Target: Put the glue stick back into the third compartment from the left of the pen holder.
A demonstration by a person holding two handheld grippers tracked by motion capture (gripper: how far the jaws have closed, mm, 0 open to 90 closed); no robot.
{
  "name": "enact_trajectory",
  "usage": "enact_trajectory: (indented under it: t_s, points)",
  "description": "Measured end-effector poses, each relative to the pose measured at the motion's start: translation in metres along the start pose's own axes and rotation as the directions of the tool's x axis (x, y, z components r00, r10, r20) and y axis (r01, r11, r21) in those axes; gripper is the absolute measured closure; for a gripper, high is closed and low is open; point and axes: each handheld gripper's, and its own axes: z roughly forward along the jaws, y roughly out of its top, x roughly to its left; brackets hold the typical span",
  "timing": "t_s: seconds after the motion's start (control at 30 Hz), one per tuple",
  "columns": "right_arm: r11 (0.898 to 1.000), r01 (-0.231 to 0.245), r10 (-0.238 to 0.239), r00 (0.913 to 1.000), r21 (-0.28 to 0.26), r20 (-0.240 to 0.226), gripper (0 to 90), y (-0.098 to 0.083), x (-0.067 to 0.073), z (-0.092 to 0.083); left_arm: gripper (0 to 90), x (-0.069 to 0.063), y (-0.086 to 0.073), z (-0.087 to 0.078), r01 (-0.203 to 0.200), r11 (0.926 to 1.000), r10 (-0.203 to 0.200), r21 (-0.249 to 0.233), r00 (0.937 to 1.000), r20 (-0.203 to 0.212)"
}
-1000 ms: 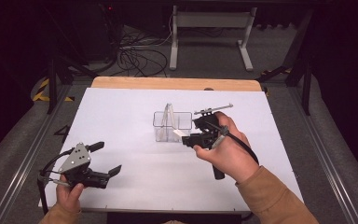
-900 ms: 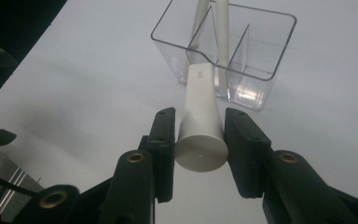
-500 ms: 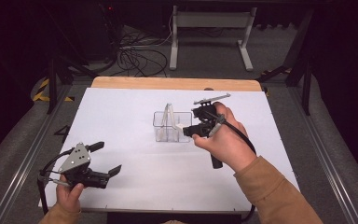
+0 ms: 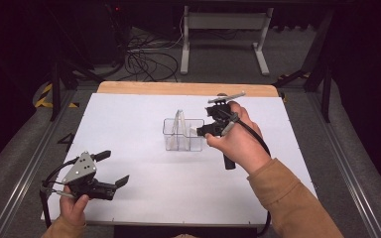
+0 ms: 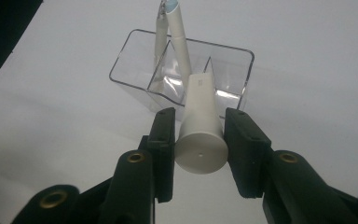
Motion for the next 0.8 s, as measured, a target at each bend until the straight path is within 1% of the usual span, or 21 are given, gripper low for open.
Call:
enact_trajectory:
  t_s: [0.53,0.7,0.8]
  points:
    - [0.999,-0.038,0.037,0.9984,0.023,0.042,65.2,0.011,-0.008,0.017,2.2,0.0,0.0,0.0,0.0,1.0,0.0,0.0,1.0,-0.001]
    - [0.999,-0.042,0.041,0.9978,0.029,0.053,65.3,0.013,-0.008,0.022,2.2,0.0,0.0,0.0,0.001,1.0,-0.001,-0.001,1.0,0.0]
    - [0.999,-0.041,0.04,0.9979,0.034,0.051,65.3,0.014,-0.008,0.025,2.2,0.0,0.0,0.0,0.0,1.0,0.0,0.0,1.0,0.001]
